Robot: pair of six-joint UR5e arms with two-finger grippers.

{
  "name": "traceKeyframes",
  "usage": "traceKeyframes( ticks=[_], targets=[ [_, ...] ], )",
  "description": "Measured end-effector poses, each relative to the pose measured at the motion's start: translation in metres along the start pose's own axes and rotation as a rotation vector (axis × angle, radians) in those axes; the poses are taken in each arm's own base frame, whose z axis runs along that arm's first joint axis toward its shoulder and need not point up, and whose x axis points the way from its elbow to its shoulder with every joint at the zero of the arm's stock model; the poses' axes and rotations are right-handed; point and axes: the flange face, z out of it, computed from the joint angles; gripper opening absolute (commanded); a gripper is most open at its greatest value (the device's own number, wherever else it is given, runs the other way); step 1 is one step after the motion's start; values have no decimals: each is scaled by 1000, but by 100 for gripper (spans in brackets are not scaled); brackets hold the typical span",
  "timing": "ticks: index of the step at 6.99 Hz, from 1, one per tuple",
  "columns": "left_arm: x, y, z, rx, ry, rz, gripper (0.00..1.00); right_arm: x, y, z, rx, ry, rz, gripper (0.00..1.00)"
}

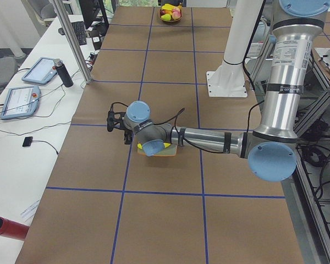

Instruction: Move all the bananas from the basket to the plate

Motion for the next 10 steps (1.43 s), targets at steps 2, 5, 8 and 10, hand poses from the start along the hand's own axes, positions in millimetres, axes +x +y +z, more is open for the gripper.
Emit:
traceKeyframes(
  ticks=[2,5,8,10],
  targets=[
    [1,0,1,-2,1,1,100,75,25,30,-64,51,109,100],
    [5,-1,2,-1,5,4,100,160,18,83,3,126,340,100],
    [7,-1,2,-1,7,6,100,185,23,113,45,159,550,100],
    [5,0,2,-1,7,9,100,193,43,133,11,165,609,99]
  ],
)
